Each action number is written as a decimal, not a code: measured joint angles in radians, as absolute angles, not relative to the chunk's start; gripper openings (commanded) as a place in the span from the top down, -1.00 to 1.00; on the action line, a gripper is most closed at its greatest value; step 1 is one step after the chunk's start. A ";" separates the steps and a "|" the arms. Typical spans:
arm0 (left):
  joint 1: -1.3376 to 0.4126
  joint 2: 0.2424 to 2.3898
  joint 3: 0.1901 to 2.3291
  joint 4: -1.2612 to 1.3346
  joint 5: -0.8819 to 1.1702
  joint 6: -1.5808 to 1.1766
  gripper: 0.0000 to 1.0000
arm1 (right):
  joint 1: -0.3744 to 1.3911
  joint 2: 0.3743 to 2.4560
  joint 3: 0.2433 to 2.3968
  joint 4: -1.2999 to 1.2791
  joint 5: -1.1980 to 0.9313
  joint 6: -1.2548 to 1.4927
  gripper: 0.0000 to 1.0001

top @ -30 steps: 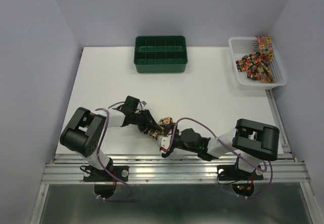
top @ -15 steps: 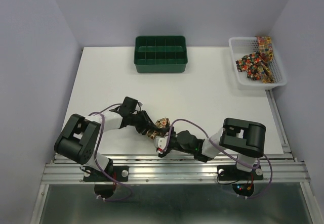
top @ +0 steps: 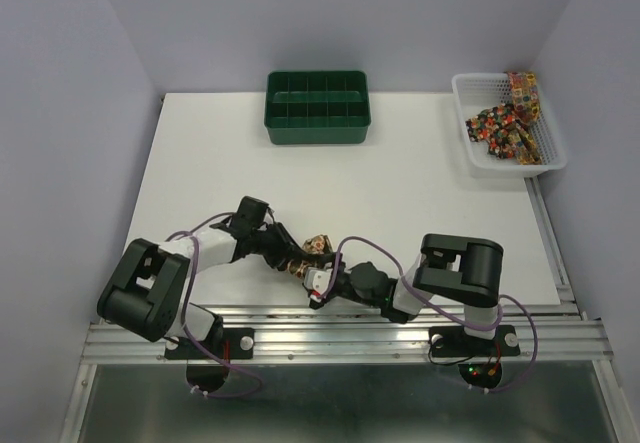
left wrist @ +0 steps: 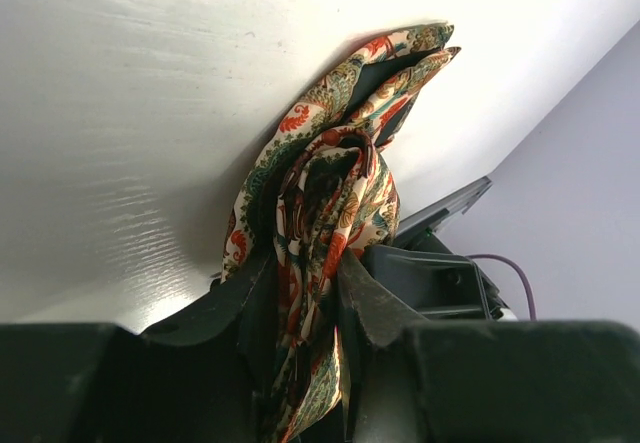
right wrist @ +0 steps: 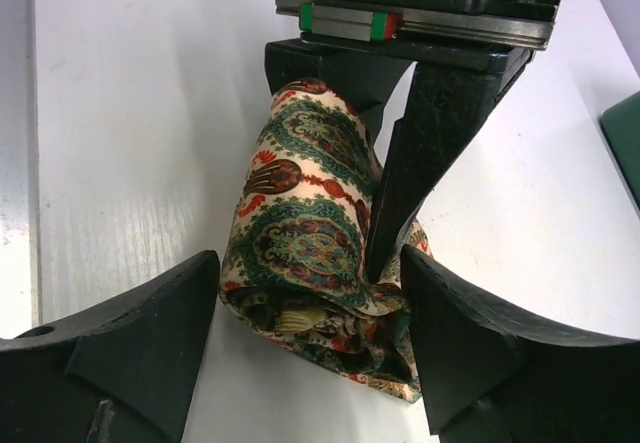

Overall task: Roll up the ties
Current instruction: Roll the tie

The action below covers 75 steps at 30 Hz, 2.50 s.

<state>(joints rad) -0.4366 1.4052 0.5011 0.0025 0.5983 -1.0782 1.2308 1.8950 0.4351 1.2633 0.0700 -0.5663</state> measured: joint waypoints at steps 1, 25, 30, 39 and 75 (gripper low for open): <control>-0.437 1.398 0.497 0.002 0.597 -1.085 1.00 | 1.233 1.895 0.435 1.267 0.065 -0.563 -0.58; -0.442 1.351 0.516 -0.087 0.503 -1.092 0.01 | 1.245 1.925 0.443 1.338 0.151 -0.396 0.99; -0.442 1.324 0.622 -0.207 0.389 -1.030 -0.56 | 1.233 1.881 0.426 1.339 0.179 -0.305 0.99; -0.371 1.125 0.839 -0.258 0.123 -0.942 -0.91 | 1.245 1.734 0.396 1.276 0.193 -0.177 0.99; -0.338 0.742 0.260 -0.160 0.259 -1.046 -0.83 | 1.181 1.797 0.485 1.156 0.195 -0.111 0.99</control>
<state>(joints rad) -0.3378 0.7418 0.2600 -0.1600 0.2592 -1.0458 1.1812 1.7973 0.4847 1.1564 0.1951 -0.1112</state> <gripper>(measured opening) 0.920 0.369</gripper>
